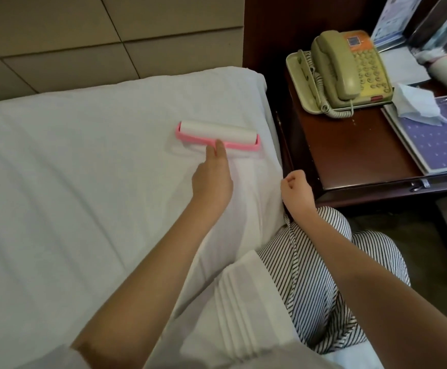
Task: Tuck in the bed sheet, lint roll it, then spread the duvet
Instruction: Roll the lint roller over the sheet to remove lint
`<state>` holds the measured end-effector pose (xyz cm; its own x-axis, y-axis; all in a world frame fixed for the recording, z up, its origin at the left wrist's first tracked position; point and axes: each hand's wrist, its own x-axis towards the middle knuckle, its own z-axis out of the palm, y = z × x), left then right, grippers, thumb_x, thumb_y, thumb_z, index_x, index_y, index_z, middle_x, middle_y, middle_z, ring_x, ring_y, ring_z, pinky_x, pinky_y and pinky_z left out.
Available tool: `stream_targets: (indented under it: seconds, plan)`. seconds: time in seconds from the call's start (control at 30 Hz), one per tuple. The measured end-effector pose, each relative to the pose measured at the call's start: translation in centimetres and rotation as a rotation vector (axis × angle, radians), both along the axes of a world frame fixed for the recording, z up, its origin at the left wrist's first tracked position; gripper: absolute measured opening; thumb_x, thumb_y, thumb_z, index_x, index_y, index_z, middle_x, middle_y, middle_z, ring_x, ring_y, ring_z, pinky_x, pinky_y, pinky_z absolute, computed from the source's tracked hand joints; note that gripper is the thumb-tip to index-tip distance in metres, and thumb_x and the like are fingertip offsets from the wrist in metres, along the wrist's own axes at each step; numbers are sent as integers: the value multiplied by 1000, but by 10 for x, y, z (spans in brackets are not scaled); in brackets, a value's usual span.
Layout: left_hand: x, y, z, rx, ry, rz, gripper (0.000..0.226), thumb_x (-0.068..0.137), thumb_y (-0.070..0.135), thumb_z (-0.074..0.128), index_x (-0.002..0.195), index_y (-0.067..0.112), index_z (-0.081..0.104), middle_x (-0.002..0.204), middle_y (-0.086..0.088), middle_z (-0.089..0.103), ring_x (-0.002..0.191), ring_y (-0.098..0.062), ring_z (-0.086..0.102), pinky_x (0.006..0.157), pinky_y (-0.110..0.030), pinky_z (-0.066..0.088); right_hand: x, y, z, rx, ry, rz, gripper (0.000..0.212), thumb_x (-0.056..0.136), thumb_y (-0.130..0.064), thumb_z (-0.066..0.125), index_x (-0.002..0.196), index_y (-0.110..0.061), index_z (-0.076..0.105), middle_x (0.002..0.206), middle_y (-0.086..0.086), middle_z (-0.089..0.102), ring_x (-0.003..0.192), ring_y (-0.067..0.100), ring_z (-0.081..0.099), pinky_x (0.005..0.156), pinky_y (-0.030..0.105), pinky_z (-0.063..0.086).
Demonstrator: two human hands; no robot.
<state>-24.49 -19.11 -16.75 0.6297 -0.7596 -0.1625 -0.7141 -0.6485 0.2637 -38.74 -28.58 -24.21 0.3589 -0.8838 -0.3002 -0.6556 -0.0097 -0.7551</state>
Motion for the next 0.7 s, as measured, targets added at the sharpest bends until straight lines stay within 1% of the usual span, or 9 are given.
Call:
stream_targets:
  seconds: [0.07,0.17,0.2,0.3,0.37,0.47,0.53,0.6,0.7]
  plan:
    - [-19,42,-5,53,-54,-51,66,93,2,37,150,5,3,155,-13,13,99,-32,60,73,-35,44,2,4,0,-12,77,94,14,98,-17,42,107,-7,44,71,-3,46,65,17,47,60,31,38]
    - [-38,111,-14,-85,-5,-130,68,85,1,56,146,1,25,142,-20,42,67,-31,63,50,-29,39,6,10,1,-68,159,151,15,98,-17,39,110,-9,42,73,-3,45,65,17,45,63,31,37]
    - [-37,121,-16,-152,53,-119,64,85,4,57,144,3,32,137,-19,47,71,-33,64,52,-30,43,8,12,3,-83,177,152,15,98,-16,38,111,-9,41,77,-1,48,68,19,47,65,32,38]
    - [-27,104,-9,-344,208,-38,55,91,8,48,144,11,35,133,-14,53,105,-34,59,80,-33,45,12,18,8,-91,159,85,20,97,-14,38,116,-7,42,91,7,53,80,26,53,68,33,39]
    - [-19,85,4,-424,214,37,53,90,4,49,142,11,38,122,-16,60,107,-32,57,80,-27,38,18,21,12,-104,103,34,27,96,-12,38,122,-8,42,93,6,54,86,27,56,71,33,40]
    - [-3,90,24,-498,158,83,54,88,-1,49,141,8,41,114,-22,61,102,-36,58,78,-25,35,30,26,21,-175,28,22,33,93,-7,39,125,-10,44,85,2,51,79,22,53,74,38,44]
    - [12,115,26,-459,90,92,56,87,-4,48,142,6,39,124,-22,56,108,-36,55,83,-26,36,43,28,26,-215,-11,57,34,92,-6,38,124,-13,44,78,-2,47,71,19,50,71,39,45]
    - [28,138,22,-275,3,108,58,88,-5,45,144,6,33,137,-21,46,112,-39,53,90,-35,39,59,33,31,-232,-44,107,34,91,-6,37,124,-14,45,78,-3,47,65,16,47,65,37,43]
    - [42,139,5,33,-42,115,62,93,4,41,150,13,18,141,-16,39,106,-40,55,84,-42,42,86,48,29,-270,-55,241,36,92,-3,36,126,-8,46,103,8,55,88,24,54,77,36,42]
